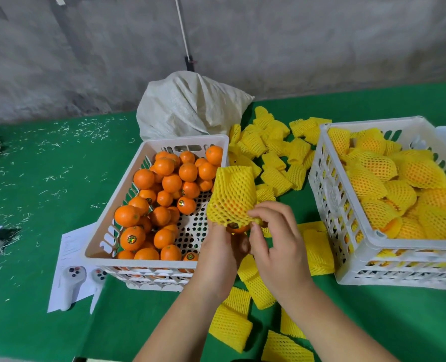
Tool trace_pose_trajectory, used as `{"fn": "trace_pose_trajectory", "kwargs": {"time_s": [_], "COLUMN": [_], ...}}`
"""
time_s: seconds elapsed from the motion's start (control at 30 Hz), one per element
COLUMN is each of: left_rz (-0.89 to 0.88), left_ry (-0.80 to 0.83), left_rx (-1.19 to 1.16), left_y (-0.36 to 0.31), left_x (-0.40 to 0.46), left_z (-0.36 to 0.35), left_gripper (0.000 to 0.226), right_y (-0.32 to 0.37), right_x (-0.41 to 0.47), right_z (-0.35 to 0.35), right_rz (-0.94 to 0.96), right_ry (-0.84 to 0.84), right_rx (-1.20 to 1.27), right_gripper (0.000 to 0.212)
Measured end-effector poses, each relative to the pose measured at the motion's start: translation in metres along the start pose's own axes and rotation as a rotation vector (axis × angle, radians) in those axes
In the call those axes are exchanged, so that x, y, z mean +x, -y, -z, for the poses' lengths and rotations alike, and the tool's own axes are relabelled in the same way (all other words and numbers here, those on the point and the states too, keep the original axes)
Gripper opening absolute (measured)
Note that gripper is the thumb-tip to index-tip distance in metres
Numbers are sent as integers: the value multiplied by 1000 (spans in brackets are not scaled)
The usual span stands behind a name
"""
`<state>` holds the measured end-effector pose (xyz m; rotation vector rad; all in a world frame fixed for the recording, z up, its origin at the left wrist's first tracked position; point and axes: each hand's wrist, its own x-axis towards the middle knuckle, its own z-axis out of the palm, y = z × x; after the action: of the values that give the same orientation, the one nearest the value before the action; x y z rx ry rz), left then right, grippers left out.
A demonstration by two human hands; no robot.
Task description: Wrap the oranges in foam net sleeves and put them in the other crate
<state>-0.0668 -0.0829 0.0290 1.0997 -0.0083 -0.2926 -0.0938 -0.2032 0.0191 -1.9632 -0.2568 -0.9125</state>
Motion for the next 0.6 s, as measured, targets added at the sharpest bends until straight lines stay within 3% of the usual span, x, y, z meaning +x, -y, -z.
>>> {"fn": "trace_pose_trajectory", "kwargs": {"time_s": [0.07,0.13,0.33,0.43,0.53,0.6], "left_rz": [-6,7,146,49,-57,-159], "left_ry": [-17,-172,-323,-136,153,168], "left_rx": [33,49,-257,-223,3,248], "left_y": [3,6,3,0,2,3], "left_x": [1,3,10,10,6,7], "left_z": [-3,-4,-3,-6,-2,1], "left_gripper": [35,35,30,21,49,60], "right_y": [-6,-11,-13,-16,-26,-32], "right_x": [3,4,-3,2,12,17], "right_z": [4,5,-10,-7,5,11], "right_rz": [17,59,190,66,-22,-10], "right_ry": [-16,-23,66,53,-50,-67], "right_rx": [-2,-20,-105,10,82,38], "right_gripper": [26,27,19,18,22,23]}}
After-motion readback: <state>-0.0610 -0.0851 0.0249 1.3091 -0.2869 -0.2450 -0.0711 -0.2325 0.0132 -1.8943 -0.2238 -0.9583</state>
